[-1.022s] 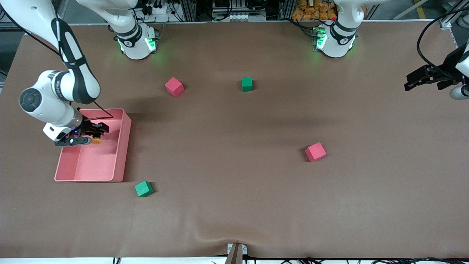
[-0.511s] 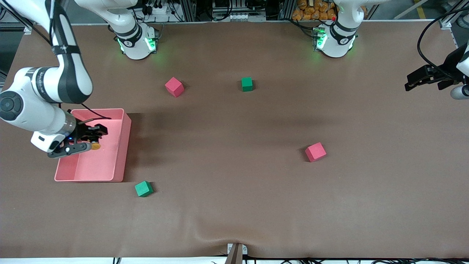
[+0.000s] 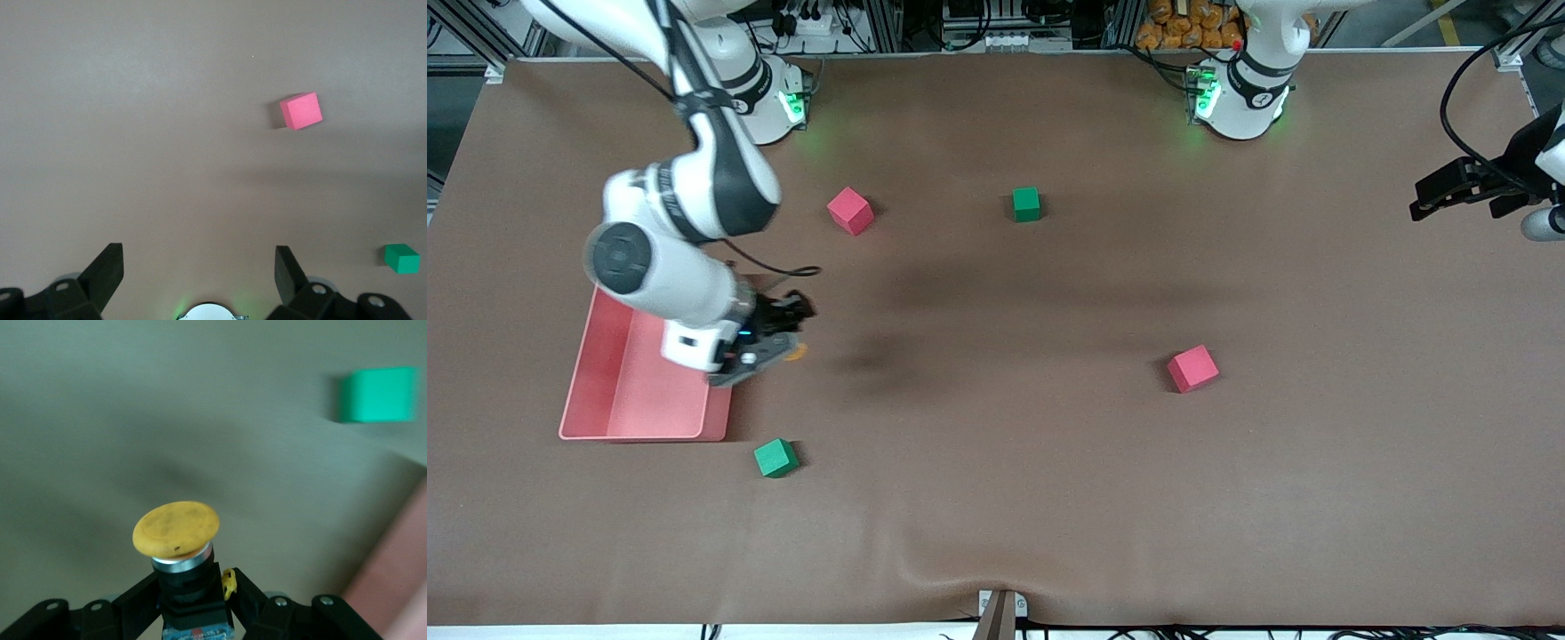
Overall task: Place and upright button with both arms
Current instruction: 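Lift the button out of the tray with the right gripper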
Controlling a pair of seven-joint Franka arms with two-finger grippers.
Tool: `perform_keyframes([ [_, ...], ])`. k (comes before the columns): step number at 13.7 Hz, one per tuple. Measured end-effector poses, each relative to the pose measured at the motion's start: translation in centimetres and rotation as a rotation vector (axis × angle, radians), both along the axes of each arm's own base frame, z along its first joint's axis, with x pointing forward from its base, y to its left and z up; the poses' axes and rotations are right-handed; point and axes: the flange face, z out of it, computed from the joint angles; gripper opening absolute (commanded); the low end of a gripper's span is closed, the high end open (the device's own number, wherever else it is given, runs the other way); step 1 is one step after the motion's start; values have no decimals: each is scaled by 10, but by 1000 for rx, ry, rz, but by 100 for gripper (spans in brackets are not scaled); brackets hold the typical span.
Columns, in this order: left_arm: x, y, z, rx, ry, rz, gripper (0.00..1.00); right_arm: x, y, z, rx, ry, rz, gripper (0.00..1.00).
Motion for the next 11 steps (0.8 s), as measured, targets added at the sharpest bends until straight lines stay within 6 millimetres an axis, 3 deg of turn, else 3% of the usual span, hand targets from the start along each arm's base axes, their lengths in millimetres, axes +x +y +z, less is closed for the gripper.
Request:
perform_keyframes([
  [3, 0, 1, 0, 0, 0, 1, 100, -5, 92, -30, -10, 21, -37, 0],
  [6, 0, 1, 0, 0, -1, 2, 100, -35, 203, -75, -37, 12, -142, 0],
  [8, 1, 1, 0, 0, -4, 2, 100, -57, 266, -107, -24, -26, -221, 0],
  [11, 1, 1, -1, 0, -3, 2, 100, -67, 314, -141, -19, -38, -319, 0],
])
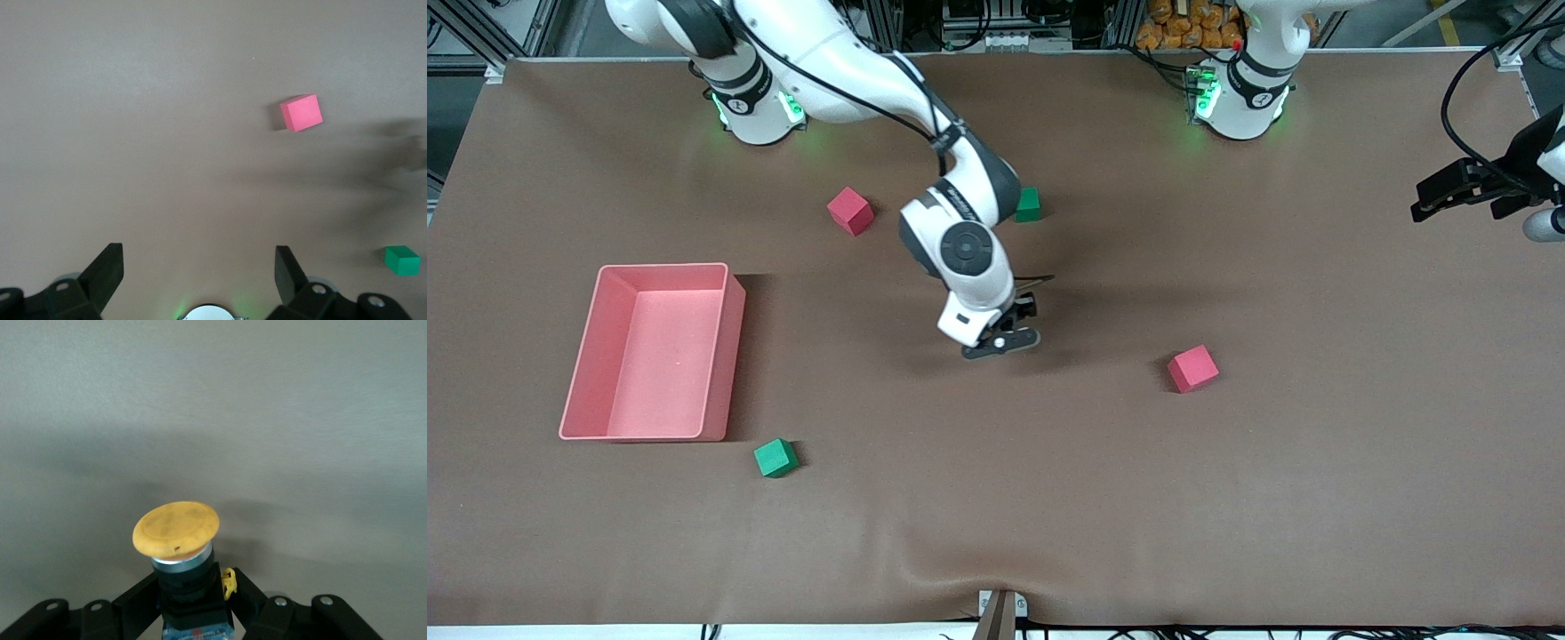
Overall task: Place and upright button with both arms
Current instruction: 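Lift the button out of the tray with the right gripper, then set the button on the table and open the right gripper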
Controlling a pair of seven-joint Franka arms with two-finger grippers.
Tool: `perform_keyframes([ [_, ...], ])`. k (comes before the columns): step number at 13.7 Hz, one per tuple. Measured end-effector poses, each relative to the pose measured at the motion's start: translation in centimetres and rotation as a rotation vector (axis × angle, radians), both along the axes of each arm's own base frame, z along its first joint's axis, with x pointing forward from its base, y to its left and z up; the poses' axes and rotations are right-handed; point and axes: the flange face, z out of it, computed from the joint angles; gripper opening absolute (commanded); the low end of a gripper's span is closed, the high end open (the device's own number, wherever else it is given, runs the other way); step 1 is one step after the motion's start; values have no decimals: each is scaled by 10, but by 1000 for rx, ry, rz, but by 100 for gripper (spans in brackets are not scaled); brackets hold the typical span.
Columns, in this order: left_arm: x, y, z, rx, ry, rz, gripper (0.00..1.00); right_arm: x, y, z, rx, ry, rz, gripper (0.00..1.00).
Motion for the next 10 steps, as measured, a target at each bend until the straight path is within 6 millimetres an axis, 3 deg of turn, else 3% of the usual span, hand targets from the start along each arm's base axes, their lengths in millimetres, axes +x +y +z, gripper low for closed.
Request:
perform_keyframes([
  [3, 4, 0, -7, -1, 13, -1, 100, 7, 7, -11, -4, 3, -93, 0],
  [4, 6, -1, -12, -1, 22, -2, 100, 10, 5, -12, -9, 4, -108, 16],
  [5, 9, -2, -17, -2, 32, -4, 100, 12, 3, -14, -14, 5, -114, 54],
  [6, 13, -4, -24, -3, 44, -8, 100, 13, 0, -17, -19, 6, -117, 100],
  [10, 28, -24, -59, -20, 106, 6, 100, 16, -2, -21, -23, 3, -121, 100],
])
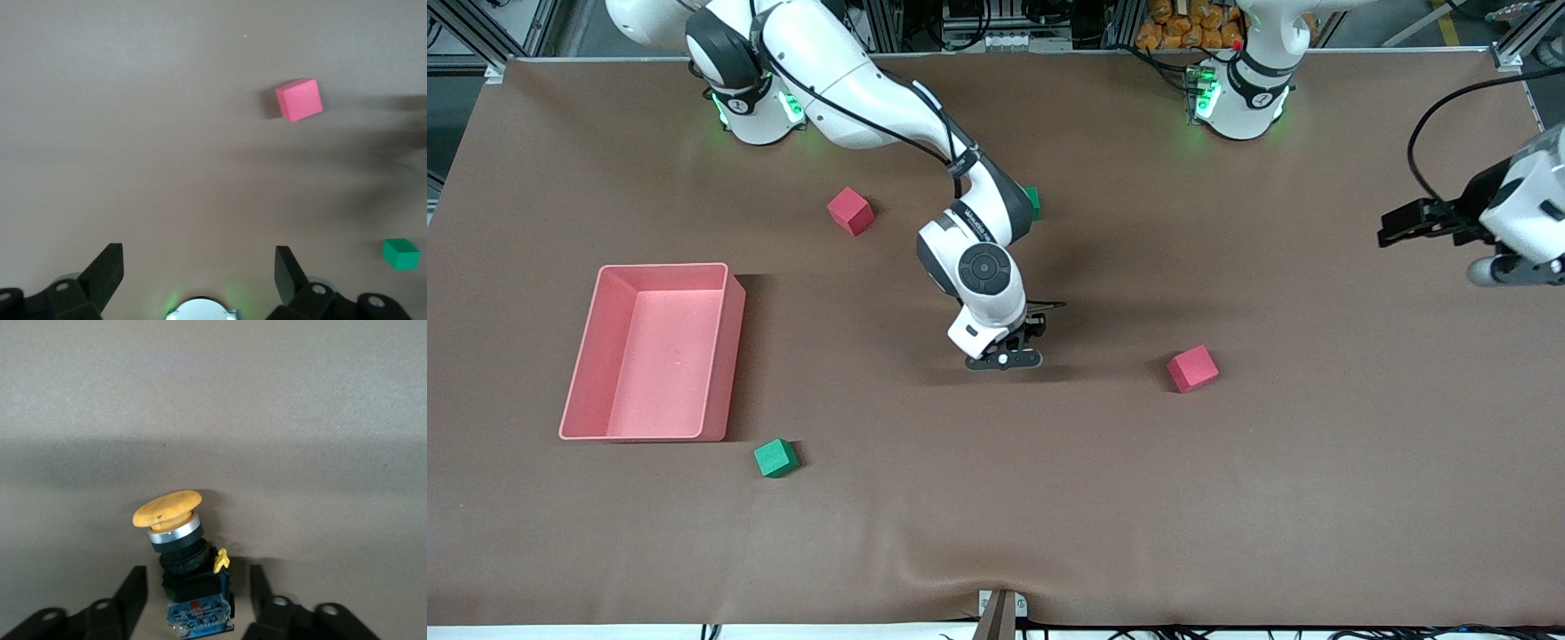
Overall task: Place and upright button with both arms
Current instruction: 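Set the button on the table and open the right gripper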
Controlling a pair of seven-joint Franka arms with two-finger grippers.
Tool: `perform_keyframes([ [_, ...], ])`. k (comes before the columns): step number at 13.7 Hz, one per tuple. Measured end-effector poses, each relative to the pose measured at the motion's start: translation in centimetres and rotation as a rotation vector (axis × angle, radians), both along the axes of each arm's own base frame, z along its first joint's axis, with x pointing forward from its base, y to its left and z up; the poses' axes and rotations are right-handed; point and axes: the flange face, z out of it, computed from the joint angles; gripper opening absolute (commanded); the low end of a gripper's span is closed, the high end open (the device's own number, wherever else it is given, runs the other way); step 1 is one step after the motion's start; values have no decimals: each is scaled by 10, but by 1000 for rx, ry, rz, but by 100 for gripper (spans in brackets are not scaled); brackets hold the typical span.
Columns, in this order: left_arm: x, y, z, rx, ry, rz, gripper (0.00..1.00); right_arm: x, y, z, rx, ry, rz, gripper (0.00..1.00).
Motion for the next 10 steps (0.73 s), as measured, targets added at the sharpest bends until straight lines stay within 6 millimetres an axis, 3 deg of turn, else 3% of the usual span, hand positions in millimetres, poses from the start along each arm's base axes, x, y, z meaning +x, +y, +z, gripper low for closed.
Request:
perform_keyframes([
  [2, 8, -14, -22, -27, 42, 25, 100, 8, -1, 10, 10, -19, -7, 100],
  [4, 15, -27, -47, -46, 91, 46, 100, 27, -14, 32, 28, -45, -34, 100],
  [7, 21, -63, -85, -23, 171, 81, 100, 64, -60, 83, -4, -88, -80, 100],
  [10, 13, -114, -99, 3, 214, 153, 100, 75, -104, 134, -34, -125, -91, 100],
])
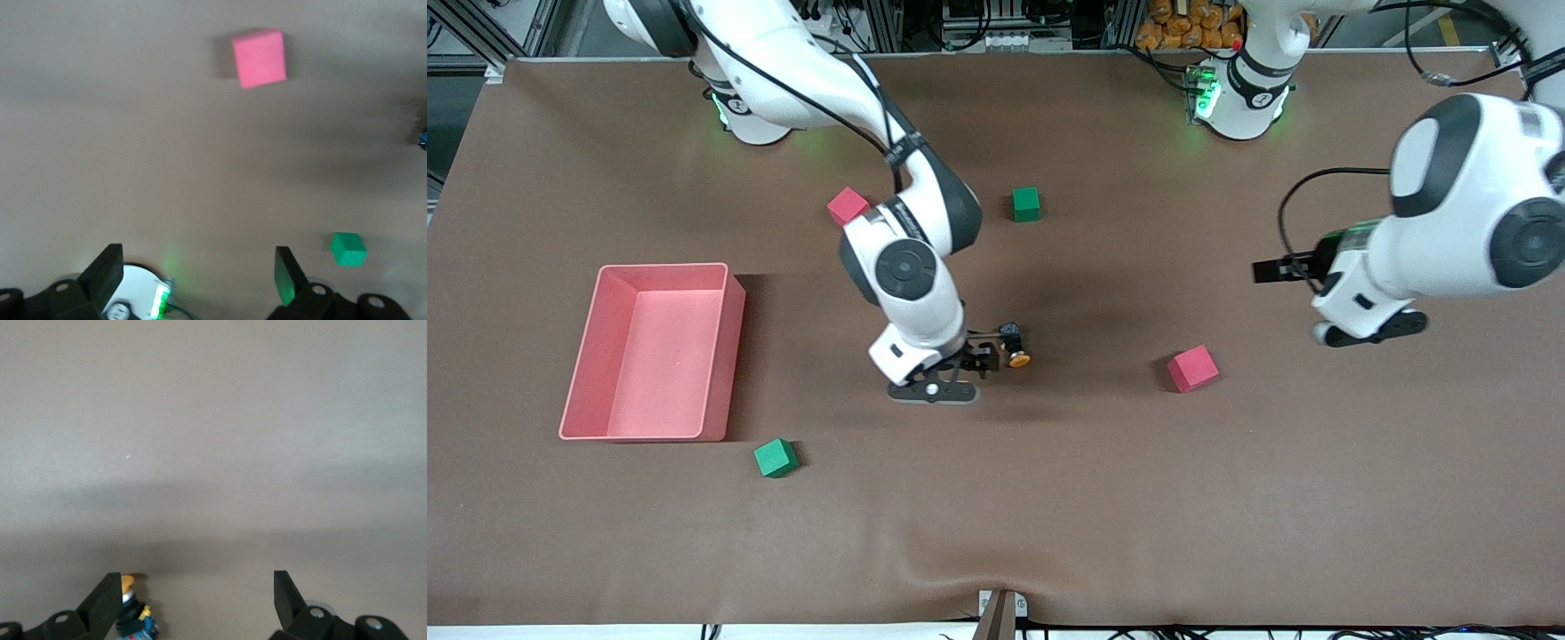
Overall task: Place and upright button with both arms
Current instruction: 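Set the button on the table and open the right gripper, then withdraw the right gripper while the left gripper reaches toward the button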
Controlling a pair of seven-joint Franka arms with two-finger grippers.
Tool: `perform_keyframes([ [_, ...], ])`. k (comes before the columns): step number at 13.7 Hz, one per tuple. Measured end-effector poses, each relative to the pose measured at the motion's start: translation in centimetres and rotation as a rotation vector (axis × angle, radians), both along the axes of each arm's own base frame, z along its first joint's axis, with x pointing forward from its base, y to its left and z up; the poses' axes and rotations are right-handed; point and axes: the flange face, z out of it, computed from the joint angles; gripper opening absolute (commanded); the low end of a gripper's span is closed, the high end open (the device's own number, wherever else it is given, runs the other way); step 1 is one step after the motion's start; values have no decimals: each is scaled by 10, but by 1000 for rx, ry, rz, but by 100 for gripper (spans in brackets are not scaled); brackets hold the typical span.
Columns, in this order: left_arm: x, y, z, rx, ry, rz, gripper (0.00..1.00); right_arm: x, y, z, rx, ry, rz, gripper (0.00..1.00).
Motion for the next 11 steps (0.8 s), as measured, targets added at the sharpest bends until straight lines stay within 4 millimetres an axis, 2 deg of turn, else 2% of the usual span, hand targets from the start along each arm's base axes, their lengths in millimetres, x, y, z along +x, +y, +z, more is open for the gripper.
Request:
perform_keyframes([
  [2, -3, -19, -8, -28, 33, 37, 100, 2, -38, 23, -8, -1, 56, 100],
  [4, 0, -21, -17, -66, 62, 61, 100, 4, -85, 49, -8, -3, 103, 100],
  [7, 3, -24, -29, -125, 100, 90, 100, -8, -156, 92, -25, 38, 154, 100],
  [11, 5, -30, -47, -158, 141, 104, 100, -10, -269, 153, -23, 81, 217, 100],
])
